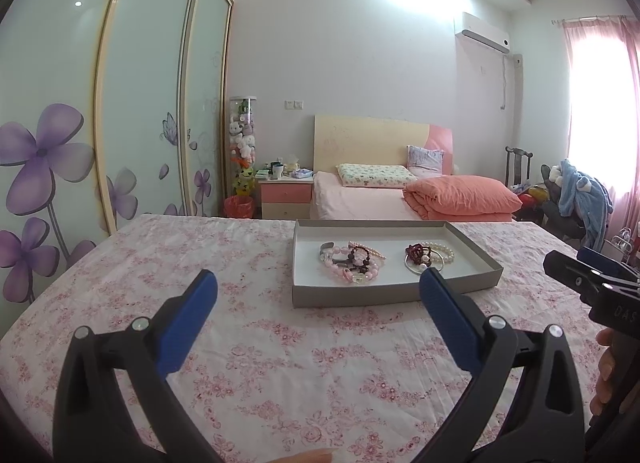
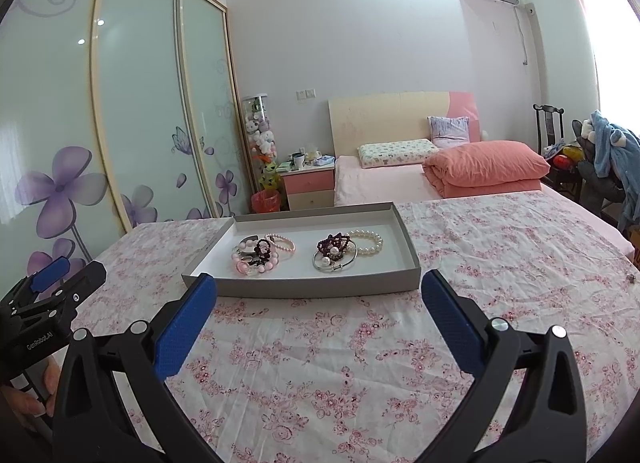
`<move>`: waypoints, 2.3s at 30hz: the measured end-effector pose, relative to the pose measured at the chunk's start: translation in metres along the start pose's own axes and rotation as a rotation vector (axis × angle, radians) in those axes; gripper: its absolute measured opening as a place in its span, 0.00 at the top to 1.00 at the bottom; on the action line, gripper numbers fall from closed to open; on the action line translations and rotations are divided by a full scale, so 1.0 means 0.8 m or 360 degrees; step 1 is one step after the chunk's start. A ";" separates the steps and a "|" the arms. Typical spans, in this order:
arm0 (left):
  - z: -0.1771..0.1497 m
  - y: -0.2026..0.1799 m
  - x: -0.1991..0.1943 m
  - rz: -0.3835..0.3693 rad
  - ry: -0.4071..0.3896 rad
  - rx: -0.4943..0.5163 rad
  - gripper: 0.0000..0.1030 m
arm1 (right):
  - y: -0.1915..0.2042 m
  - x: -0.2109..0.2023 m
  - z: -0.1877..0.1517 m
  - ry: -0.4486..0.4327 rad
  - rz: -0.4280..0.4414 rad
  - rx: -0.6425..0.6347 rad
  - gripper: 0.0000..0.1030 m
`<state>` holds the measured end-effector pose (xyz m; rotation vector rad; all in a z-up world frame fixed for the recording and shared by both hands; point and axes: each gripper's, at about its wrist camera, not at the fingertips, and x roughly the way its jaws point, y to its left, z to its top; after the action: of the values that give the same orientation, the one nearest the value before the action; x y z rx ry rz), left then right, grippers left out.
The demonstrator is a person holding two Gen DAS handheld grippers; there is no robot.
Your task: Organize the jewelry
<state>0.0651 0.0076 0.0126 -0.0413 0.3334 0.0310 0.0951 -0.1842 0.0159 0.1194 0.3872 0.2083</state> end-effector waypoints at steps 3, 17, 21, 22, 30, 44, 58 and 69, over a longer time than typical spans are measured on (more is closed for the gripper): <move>-0.001 0.001 0.004 0.0005 0.0012 -0.0009 0.04 | -0.001 0.001 0.000 0.0009 0.0001 0.0001 0.02; -0.003 0.002 0.007 0.0000 0.0034 -0.0016 0.04 | -0.001 0.005 -0.001 0.0026 0.0006 -0.0005 0.02; -0.004 0.001 0.009 -0.0003 0.0038 -0.0013 0.04 | 0.000 0.007 -0.002 0.0034 0.0005 -0.0005 0.02; -0.004 0.001 0.009 -0.0003 0.0038 -0.0012 0.04 | 0.000 0.007 -0.002 0.0035 0.0005 -0.0003 0.02; -0.005 -0.001 0.011 -0.0010 0.0047 -0.0011 0.04 | 0.001 0.009 -0.003 0.0044 0.0005 -0.0002 0.02; -0.007 -0.002 0.013 -0.0016 0.0054 -0.0009 0.04 | 0.001 0.009 -0.004 0.0047 0.0004 -0.0002 0.02; -0.007 -0.002 0.013 -0.0009 0.0054 -0.0005 0.04 | 0.002 0.010 -0.006 0.0055 0.0007 -0.0001 0.02; -0.010 -0.003 0.013 -0.0023 0.0072 -0.0019 0.04 | 0.001 0.011 -0.008 0.0060 0.0012 0.0003 0.02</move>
<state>0.0728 0.0051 0.0018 -0.0561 0.3783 0.0181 0.1004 -0.1807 0.0072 0.1189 0.4244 0.2177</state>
